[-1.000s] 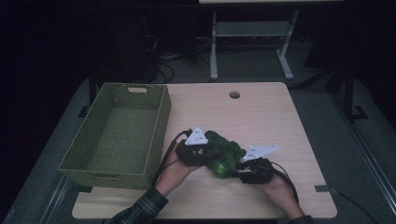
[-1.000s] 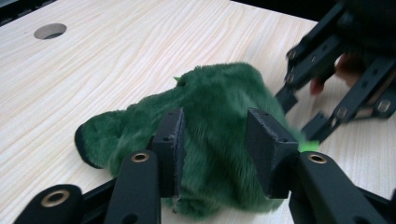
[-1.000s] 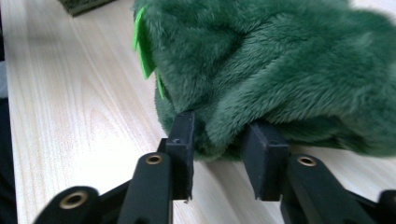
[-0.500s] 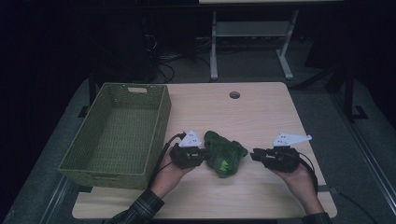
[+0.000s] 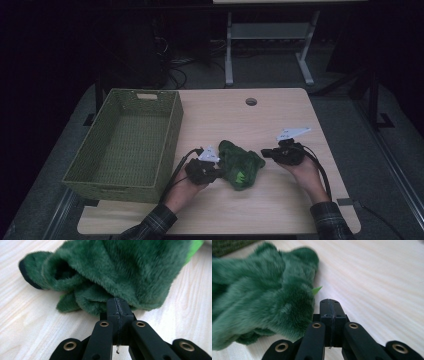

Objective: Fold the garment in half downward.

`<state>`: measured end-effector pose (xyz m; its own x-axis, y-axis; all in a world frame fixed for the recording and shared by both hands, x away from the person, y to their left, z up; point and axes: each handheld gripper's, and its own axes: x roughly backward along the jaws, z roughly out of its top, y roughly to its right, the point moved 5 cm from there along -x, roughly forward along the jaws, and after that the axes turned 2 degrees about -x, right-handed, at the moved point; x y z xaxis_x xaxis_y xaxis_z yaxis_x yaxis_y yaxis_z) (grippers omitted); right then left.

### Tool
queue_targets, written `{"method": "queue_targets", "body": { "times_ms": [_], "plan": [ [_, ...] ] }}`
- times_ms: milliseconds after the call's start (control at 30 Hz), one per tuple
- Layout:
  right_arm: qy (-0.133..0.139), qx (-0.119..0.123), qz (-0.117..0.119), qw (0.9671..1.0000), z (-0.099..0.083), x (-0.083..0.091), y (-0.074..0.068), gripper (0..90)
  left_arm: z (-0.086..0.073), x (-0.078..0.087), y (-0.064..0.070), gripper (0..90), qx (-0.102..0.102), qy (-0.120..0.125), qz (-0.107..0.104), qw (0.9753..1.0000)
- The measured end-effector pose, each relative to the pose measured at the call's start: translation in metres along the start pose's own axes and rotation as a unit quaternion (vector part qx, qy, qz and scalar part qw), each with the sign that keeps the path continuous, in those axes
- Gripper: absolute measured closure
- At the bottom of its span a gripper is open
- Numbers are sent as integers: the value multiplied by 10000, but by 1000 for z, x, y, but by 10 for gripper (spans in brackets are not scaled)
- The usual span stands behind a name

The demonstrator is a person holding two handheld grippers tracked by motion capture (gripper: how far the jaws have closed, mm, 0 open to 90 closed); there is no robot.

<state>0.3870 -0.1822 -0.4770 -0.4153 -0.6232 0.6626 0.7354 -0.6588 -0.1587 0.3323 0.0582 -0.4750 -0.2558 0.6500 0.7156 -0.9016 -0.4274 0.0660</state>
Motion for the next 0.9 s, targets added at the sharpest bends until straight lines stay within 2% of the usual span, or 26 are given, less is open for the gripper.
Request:
{"method": "queue_targets", "body": {
  "times_ms": [133, 333, 667, 700, 733, 767, 833, 900],
  "plan": [
    [-97, 143, 131, 9998, -1, -8, -7, 900, -1, -9, -3, 899, 24, -85, 15, 10000],
    [-231, 277, 283, 9989, -6, -11, -17, 900, 1, -18, -12, 899, 22, -143, 135, 9998],
    [-349, 358, 494, 9975, -25, 3, -40, 900, 7, -28, -30, 899, 92, -54, 256, 9996],
    [-360, 372, 531, 9972, -27, 4, -43, 900, 8, -30, -31, 899, 146, -2, 256, 9996],
    [-397, 376, 567, 9969, -29, 4, -46, 900, 8, -30, -33, 899, 83, -48, 255, 9996],
    [-443, 361, 591, 9966, -31, 5, -48, 900, 9, -31, -34, 899, 107, -36, 259, 9996],
    [-390, 396, 553, 9969, -35, 8, -51, 898, 10, -29, -37, 898, 119, -32, 264, 9996],
    [-379, 326, 419, 9979, -38, 10, -50, 827, 10, -25, -38, 897, 120, -20, 248, 9996]
  ]
}}
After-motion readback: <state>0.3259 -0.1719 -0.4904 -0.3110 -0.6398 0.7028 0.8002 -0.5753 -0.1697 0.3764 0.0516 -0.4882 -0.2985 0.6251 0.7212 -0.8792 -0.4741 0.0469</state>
